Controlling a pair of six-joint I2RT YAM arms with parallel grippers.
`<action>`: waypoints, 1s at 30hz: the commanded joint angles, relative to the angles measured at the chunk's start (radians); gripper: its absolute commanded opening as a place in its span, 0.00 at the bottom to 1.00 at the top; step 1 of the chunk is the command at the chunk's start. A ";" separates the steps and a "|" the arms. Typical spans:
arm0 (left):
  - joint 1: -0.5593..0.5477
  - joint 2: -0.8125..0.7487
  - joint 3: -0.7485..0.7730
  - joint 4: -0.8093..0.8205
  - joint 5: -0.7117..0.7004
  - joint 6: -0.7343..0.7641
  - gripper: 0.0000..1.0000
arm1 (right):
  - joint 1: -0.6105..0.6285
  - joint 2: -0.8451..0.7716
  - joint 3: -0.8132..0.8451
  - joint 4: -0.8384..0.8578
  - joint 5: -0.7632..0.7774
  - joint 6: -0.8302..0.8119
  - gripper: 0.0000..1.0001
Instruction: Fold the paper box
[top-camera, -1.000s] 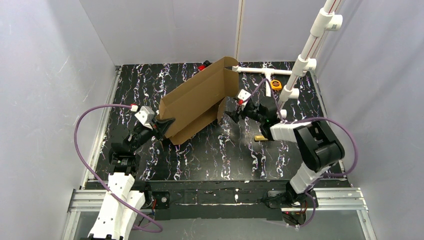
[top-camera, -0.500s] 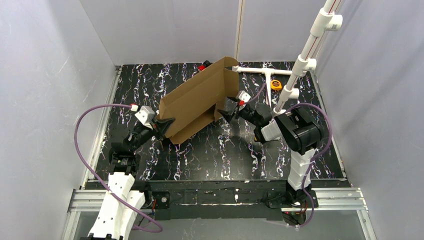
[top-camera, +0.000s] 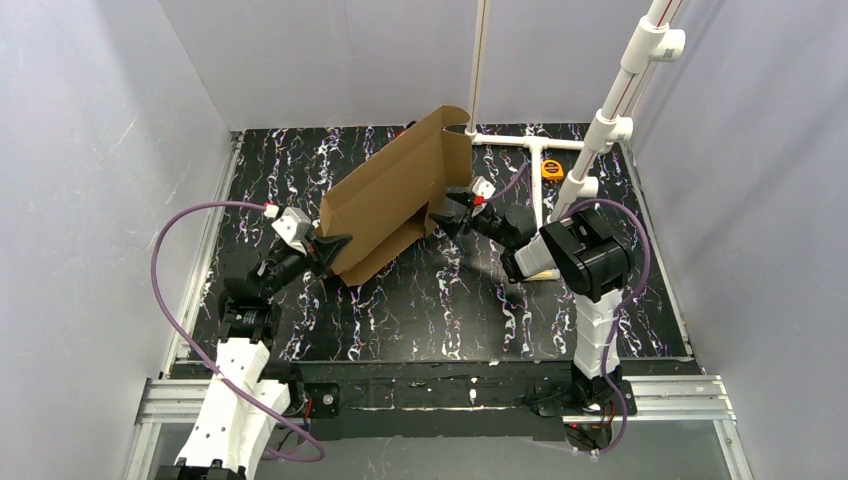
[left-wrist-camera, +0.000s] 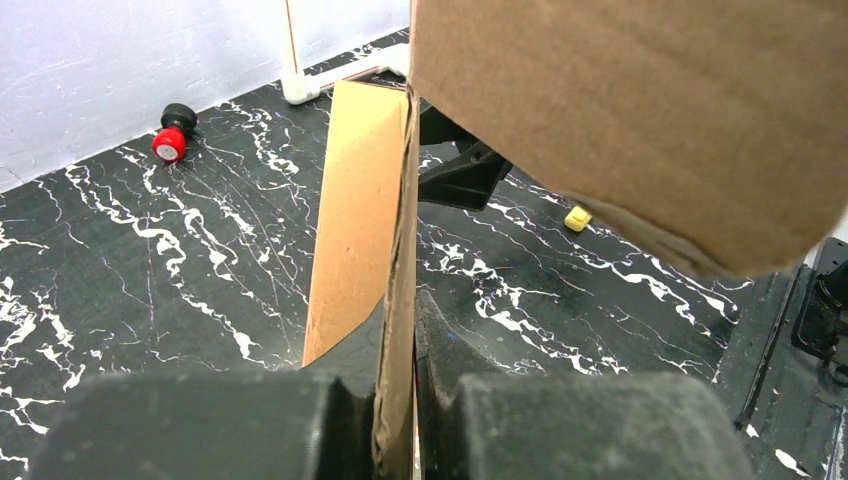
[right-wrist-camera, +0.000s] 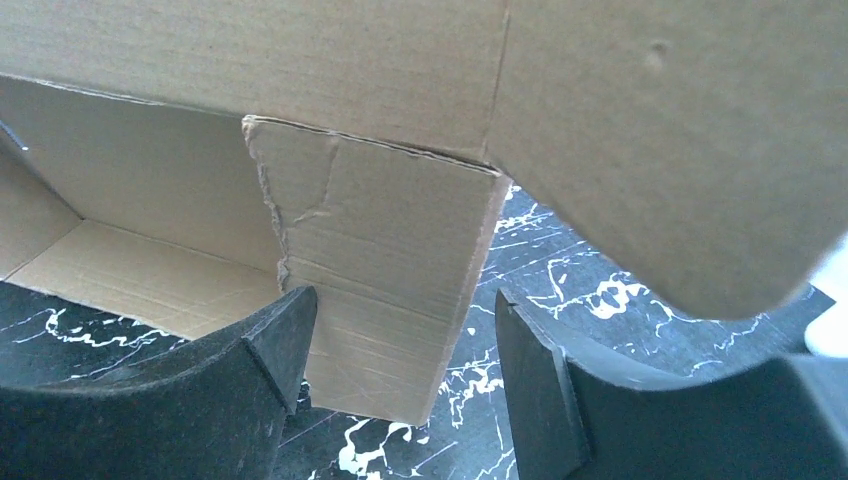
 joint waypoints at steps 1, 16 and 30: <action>0.007 0.027 0.026 -0.062 0.017 -0.003 0.00 | 0.006 0.028 0.049 0.150 -0.073 -0.018 0.74; 0.009 0.087 0.068 -0.093 0.024 -0.001 0.00 | -0.043 0.065 0.110 0.172 -0.151 -0.017 0.84; 0.010 0.109 0.086 -0.126 0.052 0.012 0.00 | -0.048 0.111 0.208 0.167 -0.308 0.018 0.73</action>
